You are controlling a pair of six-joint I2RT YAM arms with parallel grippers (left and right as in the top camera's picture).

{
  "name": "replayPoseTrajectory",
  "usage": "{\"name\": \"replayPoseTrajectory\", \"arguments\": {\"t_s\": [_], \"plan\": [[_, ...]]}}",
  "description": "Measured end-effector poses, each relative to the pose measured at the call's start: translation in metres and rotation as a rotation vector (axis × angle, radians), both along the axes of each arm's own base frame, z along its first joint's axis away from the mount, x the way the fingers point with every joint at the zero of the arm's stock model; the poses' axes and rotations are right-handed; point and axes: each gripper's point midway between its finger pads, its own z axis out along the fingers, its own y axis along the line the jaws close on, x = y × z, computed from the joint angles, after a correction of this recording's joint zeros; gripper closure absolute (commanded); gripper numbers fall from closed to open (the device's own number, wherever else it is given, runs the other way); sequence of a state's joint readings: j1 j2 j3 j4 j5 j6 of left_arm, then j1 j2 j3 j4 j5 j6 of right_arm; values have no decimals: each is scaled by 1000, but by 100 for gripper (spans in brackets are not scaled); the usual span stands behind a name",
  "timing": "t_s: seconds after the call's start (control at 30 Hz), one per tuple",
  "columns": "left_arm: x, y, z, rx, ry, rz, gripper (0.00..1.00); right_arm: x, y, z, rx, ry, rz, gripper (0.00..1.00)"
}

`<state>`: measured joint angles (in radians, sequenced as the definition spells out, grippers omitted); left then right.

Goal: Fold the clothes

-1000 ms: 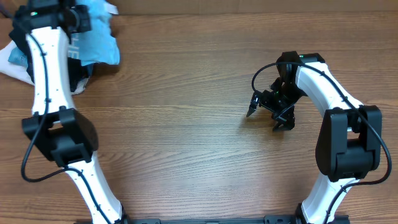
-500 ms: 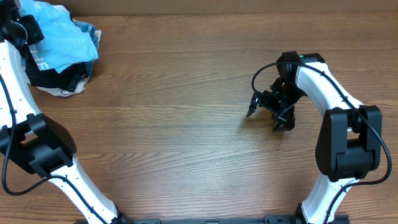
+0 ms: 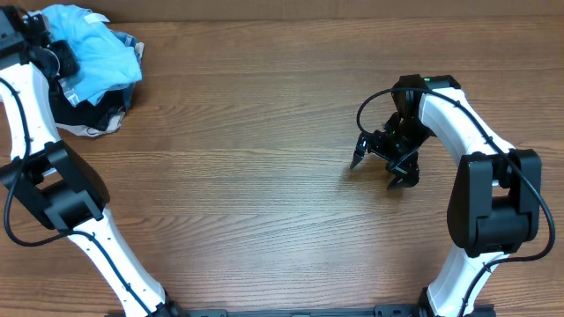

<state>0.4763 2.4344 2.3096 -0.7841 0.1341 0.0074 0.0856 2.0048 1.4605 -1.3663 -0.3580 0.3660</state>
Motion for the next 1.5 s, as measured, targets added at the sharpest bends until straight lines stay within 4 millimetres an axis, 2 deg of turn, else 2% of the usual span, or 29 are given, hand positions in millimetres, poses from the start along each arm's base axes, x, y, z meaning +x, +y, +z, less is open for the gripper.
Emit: {"name": "replayPoseTrajectory", "arguments": {"t_s": [0.03, 0.07, 0.27, 0.37, 0.47, 0.53, 0.63, 0.67, 0.7, 0.73, 0.8, 0.83, 0.9, 1.0, 1.13, 1.2, 1.23, 1.27, 1.3, 1.37, 1.5], "plan": [[-1, 3, 0, 2, 2, 10, 14, 0, 0, 0, 0, 0, 0, 0], [-3, 7, 1, 4, 2, 20, 0, 0, 0, 0, 0, 0, 0, 0], [-17, 27, 8, -2, -1, 87, 0, 0, 0, 0, 0, 0, 0, 0], [-24, 29, 27, 0, -16, 110, 0, 0, 0, 0, 0, -2, 0, 0], [-29, 29, 63, 22, -71, 122, 2, 2, 0, -1, 1, -9, 0, 0], [-33, 25, 100, 38, -131, 131, 13, 3, 0, -1, 1, -14, 0, 0], [-38, 20, 144, 59, -214, 131, 40, 4, 0, -1, 1, -20, 0, 0], [-39, 17, 156, 64, -241, 129, 53, 5, 0, -1, 2, -24, 0, 0], [-39, 16, 166, 69, -265, 129, 72, 6, 1, -2, 2, -27, 0, 0], [-38, 15, 174, 73, -285, 128, 82, 7, 1, -2, 3, -32, 0, 0], [-34, 15, 179, 80, -311, 123, 92, 8, 1, -2, 3, -35, 0, 0], [-29, 15, 178, 80, -320, 122, 96, 8, 1, -2, 3, -35, 0, 0], [-20, 17, 171, 81, -333, 118, 96, 8, 1, -2, 3, -35, 0, 0], [-4, 26, 145, 73, -330, 118, 96, 8, 1, -2, 3, -35, 0, 1], [14, 36, 82, 42, -271, 124, 95, 8, 1, -2, 3, -35, -1, 1], [19, 39, 44, 15, -222, 128, 91, 8, 1, -2, 1, -33, -6, 1], [20, 39, 34, 7, -209, 131, 89, 8, 1, -2, 1, -32, -8, 1], [21, 40, 12, -8, -179, 133, 87, 8, 1, -2, 0, -31, -10, 1], [22, 38, -2, -16, -157, 129, 87, 8, 1, -2, -1, -29, -13, 1], [22, 38, -14, -24, -138, 131, 85, 7, 1, -2, -2, -23, -18, 1], [19, 36, -8, -25, -133, 131, 82, 5, 1, -1, -5, -14, -24, 1]]}}
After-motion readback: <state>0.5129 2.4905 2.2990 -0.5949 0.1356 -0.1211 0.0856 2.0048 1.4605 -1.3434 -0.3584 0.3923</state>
